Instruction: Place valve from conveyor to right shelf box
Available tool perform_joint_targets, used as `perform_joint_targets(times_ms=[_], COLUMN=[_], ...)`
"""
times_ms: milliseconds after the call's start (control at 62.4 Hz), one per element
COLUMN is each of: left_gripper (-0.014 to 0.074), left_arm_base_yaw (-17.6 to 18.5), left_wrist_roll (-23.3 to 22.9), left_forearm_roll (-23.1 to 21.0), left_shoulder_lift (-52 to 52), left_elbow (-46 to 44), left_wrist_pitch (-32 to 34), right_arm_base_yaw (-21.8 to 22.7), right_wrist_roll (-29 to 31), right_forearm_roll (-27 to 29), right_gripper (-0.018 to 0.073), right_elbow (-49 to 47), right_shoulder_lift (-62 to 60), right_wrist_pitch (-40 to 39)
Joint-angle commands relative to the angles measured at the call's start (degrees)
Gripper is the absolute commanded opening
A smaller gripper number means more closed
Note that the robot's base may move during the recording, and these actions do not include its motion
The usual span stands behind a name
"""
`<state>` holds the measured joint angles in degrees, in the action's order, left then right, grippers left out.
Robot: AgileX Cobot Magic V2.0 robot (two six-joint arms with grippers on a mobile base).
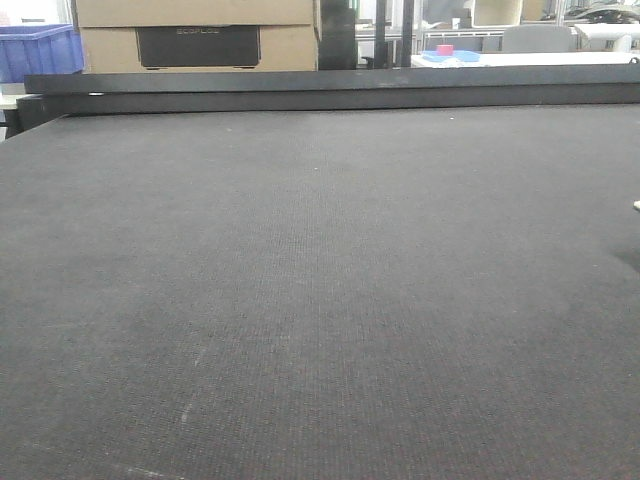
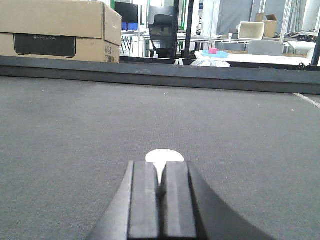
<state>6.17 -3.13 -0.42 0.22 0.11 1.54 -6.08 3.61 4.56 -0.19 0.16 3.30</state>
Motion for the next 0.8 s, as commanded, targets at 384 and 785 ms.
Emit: perform_joint_targets(times_ms=[384, 785], left_gripper=[-0.0111, -0.0111], left_arm_base_yaw=[-0.18, -0.18], left_wrist_roll=[0.06, 0.06], left_forearm_roll=[-0.15, -0.15], left_shoulder_lift=[-0.22, -0.22], left_elbow=[-0.11, -0.11], left_wrist_pitch=[0.85, 0.85], right_arm_base_yaw=[0.29, 0.29], right_wrist_roll=[0.32, 0.32], right_forearm_roll=[-0.34, -0.34], right_gripper=[-0.0167, -0.0167], right_elbow=[-0.40, -0.40], right_shoulder_lift=[-0.16, -0.16], right_wrist_pitch=[-1.27, -1.27])
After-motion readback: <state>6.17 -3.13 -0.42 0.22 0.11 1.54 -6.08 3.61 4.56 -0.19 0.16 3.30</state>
